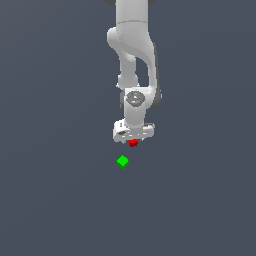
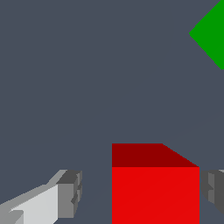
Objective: Stack the red cube on top of the green cube.
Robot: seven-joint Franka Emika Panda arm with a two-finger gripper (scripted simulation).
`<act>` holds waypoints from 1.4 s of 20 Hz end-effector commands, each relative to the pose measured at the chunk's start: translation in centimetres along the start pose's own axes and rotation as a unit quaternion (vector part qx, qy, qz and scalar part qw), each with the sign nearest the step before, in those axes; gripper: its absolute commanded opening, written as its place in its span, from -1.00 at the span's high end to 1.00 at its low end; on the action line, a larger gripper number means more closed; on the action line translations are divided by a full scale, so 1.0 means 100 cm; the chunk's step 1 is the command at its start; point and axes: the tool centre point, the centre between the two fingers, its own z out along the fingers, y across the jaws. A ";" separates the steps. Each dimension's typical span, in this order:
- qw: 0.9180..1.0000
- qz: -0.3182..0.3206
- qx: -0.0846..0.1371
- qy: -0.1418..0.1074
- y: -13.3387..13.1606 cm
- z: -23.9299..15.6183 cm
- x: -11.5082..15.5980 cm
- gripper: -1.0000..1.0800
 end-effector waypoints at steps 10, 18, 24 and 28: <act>1.000 0.000 0.000 0.001 0.000 0.004 0.001 1.00; 1.000 0.000 0.000 0.001 0.000 -0.003 0.000 1.00; 1.000 0.000 0.000 0.001 0.000 -0.028 -0.001 1.00; 1.000 0.000 0.000 0.001 0.000 -0.055 -0.001 1.00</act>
